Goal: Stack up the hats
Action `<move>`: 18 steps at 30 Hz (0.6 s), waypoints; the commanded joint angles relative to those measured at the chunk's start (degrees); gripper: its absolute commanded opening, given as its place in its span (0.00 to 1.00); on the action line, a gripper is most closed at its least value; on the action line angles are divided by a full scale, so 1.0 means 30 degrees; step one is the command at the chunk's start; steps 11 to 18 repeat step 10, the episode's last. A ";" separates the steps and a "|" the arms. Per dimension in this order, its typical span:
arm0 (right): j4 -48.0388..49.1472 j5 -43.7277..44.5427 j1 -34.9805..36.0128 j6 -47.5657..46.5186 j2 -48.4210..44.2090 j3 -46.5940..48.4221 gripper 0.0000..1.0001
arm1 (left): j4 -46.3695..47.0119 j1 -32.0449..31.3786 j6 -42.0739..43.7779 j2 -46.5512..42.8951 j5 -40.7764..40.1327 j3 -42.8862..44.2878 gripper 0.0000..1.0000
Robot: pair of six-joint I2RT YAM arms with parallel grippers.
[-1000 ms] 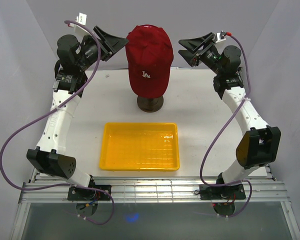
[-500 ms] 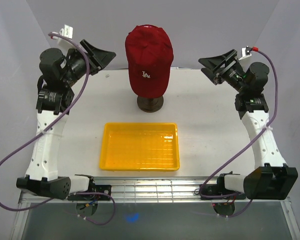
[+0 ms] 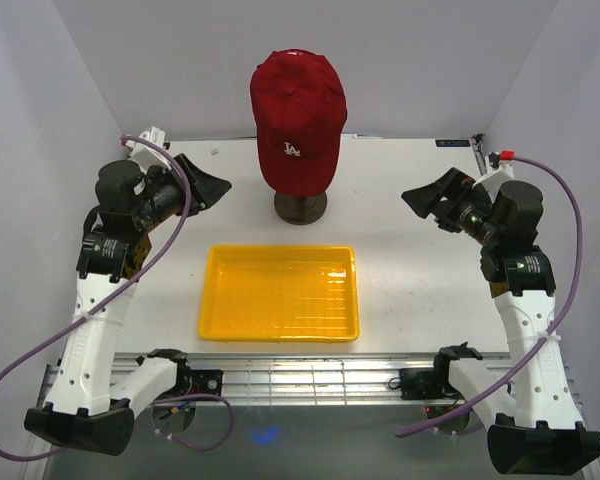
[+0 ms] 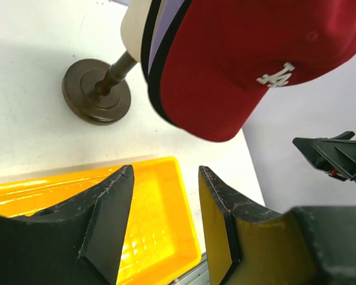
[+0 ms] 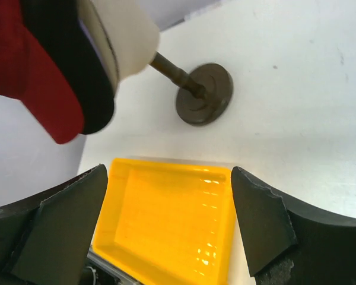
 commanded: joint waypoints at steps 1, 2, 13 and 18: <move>-0.2003 0.1422 0.0007 -0.2109 -0.0326 -0.0642 0.89 | -0.0588 0.0033 0.0938 -0.0992 -0.0133 -0.0610 0.58; -0.2091 0.1509 0.0007 -0.2196 -0.0442 -0.0759 0.89 | -0.0617 0.0004 0.1055 -0.0994 -0.0103 -0.0728 0.58; -0.1625 0.2299 0.0007 -0.2402 -0.0883 -0.1669 0.89 | -0.0940 0.0033 0.1642 -0.1170 -0.0191 -0.1167 0.58; -0.1625 0.2299 0.0007 -0.2402 -0.0883 -0.1669 0.89 | -0.0940 0.0033 0.1642 -0.1170 -0.0191 -0.1167 0.58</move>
